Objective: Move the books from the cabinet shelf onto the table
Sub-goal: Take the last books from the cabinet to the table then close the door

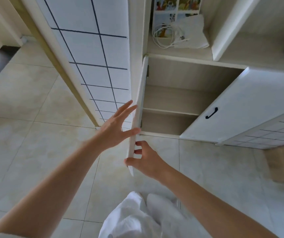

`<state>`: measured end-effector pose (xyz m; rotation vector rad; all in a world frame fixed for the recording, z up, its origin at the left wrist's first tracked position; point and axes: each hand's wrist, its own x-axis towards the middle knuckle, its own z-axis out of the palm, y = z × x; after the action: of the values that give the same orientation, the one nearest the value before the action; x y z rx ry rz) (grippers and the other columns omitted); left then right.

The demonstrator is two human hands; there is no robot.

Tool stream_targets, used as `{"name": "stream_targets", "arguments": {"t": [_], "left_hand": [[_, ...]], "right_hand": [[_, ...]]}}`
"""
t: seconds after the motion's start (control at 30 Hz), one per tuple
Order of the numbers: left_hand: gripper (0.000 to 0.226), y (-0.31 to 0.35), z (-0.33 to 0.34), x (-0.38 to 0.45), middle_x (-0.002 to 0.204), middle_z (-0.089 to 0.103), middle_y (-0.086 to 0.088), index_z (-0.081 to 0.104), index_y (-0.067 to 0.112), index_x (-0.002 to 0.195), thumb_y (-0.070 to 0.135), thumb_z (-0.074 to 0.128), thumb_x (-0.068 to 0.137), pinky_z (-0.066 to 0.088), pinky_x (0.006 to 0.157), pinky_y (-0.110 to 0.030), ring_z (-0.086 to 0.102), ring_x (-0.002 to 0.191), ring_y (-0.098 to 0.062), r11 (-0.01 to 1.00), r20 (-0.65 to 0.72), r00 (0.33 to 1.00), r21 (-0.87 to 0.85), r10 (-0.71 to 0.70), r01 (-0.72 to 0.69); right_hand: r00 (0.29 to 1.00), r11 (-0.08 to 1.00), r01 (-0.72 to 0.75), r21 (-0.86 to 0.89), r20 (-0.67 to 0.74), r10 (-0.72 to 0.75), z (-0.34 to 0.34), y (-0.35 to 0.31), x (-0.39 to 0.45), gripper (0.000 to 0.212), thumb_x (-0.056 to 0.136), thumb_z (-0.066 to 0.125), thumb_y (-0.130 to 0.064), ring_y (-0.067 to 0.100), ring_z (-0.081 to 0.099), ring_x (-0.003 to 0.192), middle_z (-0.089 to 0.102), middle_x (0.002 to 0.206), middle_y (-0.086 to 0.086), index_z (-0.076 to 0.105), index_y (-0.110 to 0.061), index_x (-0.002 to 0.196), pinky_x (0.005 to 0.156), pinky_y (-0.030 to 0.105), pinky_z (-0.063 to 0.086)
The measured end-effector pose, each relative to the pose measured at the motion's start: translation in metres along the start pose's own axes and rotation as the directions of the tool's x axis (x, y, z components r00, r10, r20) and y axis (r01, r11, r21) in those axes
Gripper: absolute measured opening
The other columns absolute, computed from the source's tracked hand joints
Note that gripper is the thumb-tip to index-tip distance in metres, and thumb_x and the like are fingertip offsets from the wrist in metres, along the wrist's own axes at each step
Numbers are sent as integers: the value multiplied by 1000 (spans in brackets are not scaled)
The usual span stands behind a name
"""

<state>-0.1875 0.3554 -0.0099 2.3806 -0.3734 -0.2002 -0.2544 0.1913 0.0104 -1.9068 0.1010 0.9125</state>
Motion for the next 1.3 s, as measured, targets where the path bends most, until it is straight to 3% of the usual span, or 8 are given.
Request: {"name": "stream_targets", "arguments": {"t": [0.17,0.47,0.73,0.9,1.0,1.13,1.23,1.3], "left_hand": [[73,11,21,25,157,28,9,41,23,145,65,46,85,30,114,-40,13,149,-10,964,-73,975,176,212,-197],[61,47,65,65,150,43,0,52,18,137,57,42,92,22,120,-42,18,148,-13,926,-86,942,231,324,-297],[62,82,103,105,150,43,3,49,20,139,60,40,94,15,120,-49,16,149,-14,916,-146,934,293,325,-273],[65,107,129,148,145,50,-1,51,14,139,60,43,93,20,119,-51,28,145,-21,894,-218,909,362,357,-264],[64,122,143,179,143,52,-2,51,14,139,58,45,93,22,118,-50,34,143,-23,885,-253,905,410,343,-221],[58,138,157,215,140,55,-5,53,11,137,51,47,95,27,116,-49,41,138,-25,861,-304,894,485,328,-151],[54,144,165,233,139,56,-7,55,9,135,46,47,97,31,115,-49,45,135,-27,833,-352,875,544,333,-99],[51,146,169,244,140,54,-8,55,9,135,43,50,97,32,114,-49,46,135,-27,825,-383,863,561,330,-67]], "right_hand": [[999,999,-44,16,-10,44,-32,22,-10,66,74,71,-38,3,54,111,54,126,-13,39,-33,131,79,19,43],[996,996,-84,19,38,83,-111,53,-27,60,71,69,-27,4,57,111,60,119,-15,47,-37,126,99,36,49],[978,998,-36,-52,202,46,-217,77,-32,68,71,68,-35,-4,56,113,64,122,-19,44,-50,133,86,21,43],[971,991,11,-131,240,21,-301,89,-18,56,90,60,-13,-8,58,108,63,124,-17,46,-45,133,78,10,45],[978,975,69,-212,205,-25,-351,92,-4,45,93,55,-7,-10,61,92,67,116,-9,54,-28,133,74,5,43],[992,940,99,-325,101,-70,-402,93,19,29,93,54,-14,17,65,101,68,114,13,64,-22,119,90,34,48],[993,910,105,-400,-9,-118,-416,91,28,21,93,49,-15,24,61,85,67,94,7,65,-21,106,72,34,45],[967,883,125,-453,-145,-211,-414,92,32,31,94,46,-11,19,59,91,65,103,2,60,-23,120,76,31,45]]}}
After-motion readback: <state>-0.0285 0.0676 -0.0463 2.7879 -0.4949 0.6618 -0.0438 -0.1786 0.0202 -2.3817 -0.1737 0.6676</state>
